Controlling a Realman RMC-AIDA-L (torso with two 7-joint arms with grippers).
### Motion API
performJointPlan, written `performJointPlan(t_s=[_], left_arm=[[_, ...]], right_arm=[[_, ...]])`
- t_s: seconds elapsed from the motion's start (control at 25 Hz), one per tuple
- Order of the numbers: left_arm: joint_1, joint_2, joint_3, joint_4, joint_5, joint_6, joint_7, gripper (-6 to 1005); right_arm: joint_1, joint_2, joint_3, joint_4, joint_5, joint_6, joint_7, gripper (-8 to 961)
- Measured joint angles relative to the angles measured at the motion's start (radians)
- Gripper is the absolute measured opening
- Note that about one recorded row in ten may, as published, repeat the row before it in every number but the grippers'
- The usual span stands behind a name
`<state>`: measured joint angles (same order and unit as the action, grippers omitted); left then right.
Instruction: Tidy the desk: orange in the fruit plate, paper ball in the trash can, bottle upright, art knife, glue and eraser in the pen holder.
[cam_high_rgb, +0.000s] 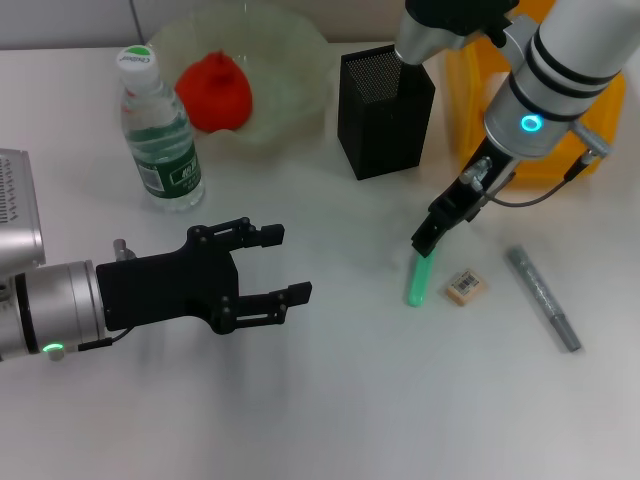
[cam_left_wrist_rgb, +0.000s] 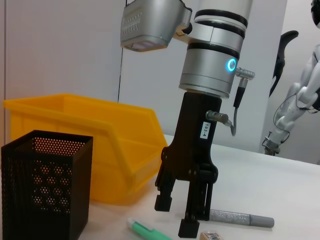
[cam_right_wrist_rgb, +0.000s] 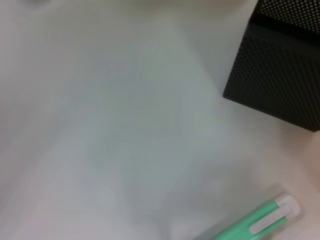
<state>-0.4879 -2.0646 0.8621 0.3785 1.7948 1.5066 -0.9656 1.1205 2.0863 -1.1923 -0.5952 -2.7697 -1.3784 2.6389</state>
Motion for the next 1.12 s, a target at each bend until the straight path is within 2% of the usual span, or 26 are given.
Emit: performJointPlan(t_s=[0.24,1.12], left_arm=[[0.000,0.000,0.000,0.000,0.000,0.000,0.004,785],[0.000,0.000,0.008,0.004,0.000,-0.001,0.005,784]], right_arm=[[0.001,0.003,-0.003,0.026,0.041,0.019,0.001,827],[0.009,0.005,-0.043,0.077,0.042,0.074,0.021,826]])
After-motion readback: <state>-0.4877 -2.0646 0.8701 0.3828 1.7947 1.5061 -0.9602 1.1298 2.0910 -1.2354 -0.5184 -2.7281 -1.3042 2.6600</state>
